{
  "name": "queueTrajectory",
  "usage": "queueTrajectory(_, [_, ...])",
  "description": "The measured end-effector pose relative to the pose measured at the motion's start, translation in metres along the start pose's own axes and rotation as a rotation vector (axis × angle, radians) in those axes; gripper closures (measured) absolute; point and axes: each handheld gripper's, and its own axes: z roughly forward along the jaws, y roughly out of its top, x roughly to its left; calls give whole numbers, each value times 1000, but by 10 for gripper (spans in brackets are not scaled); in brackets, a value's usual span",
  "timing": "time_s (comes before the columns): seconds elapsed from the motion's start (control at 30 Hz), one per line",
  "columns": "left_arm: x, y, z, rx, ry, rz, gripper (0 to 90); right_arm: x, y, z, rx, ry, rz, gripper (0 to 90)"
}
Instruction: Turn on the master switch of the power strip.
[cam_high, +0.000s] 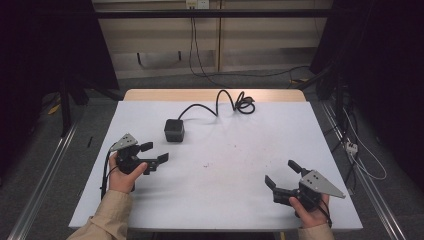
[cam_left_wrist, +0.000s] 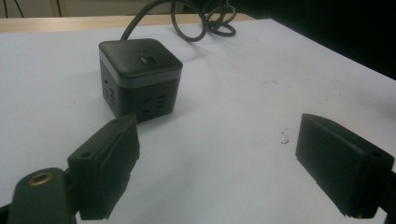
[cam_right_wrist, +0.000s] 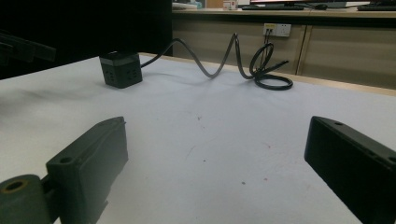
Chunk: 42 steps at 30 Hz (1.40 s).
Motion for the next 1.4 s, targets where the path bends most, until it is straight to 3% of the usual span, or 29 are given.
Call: queueTrajectory(1.4, [1, -23, -38, 0, 14, 10, 117, -1, 0, -1, 1, -2, -7, 58])
